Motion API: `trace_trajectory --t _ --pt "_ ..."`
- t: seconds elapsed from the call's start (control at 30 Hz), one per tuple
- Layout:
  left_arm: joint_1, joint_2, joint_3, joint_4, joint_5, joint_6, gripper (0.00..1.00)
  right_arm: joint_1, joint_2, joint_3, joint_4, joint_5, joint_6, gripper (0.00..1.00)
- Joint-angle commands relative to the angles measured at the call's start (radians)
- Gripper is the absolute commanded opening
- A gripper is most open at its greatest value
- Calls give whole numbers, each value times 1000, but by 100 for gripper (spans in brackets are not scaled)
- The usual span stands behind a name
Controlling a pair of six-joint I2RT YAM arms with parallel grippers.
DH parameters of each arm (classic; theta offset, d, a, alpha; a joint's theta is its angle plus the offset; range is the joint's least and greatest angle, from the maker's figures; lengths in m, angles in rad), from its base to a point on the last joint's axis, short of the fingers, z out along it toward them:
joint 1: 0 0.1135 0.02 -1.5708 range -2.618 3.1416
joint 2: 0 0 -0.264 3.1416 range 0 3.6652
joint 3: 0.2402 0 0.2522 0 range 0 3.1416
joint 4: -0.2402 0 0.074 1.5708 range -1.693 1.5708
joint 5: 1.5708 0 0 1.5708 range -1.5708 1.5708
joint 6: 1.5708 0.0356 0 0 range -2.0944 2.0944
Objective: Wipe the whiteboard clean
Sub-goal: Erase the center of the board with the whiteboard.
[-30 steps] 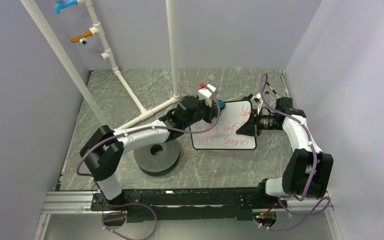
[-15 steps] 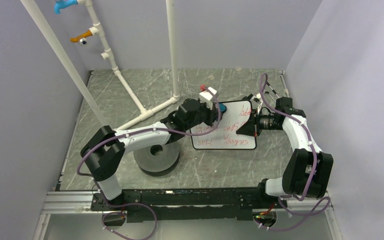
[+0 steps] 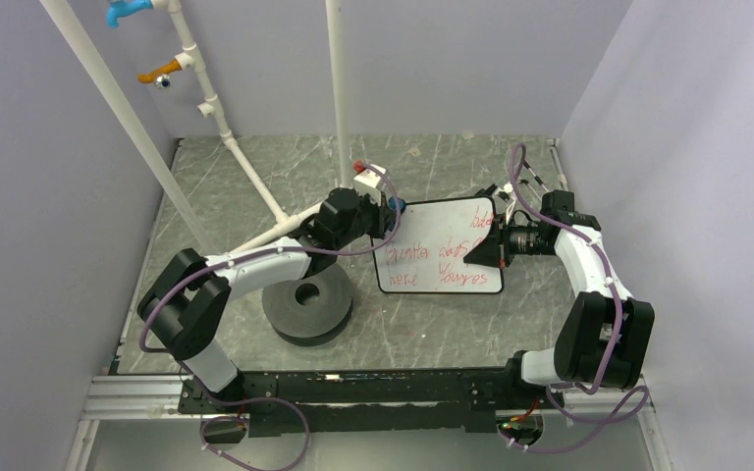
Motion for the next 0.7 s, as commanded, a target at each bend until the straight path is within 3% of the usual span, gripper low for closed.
trace_trajectory --t 0.0,0.37,0.67 --pt "-58 21 52 -49 -8 -15 0 19 -23 29 6 -50 -105 0" --pt "-223 133 271 -100 22 -10 0 19 -24 31 3 -53 -107 0" --pt "-291 273 593 -316 -87 120 0 20 -28 34 -3 -55 -112 0"
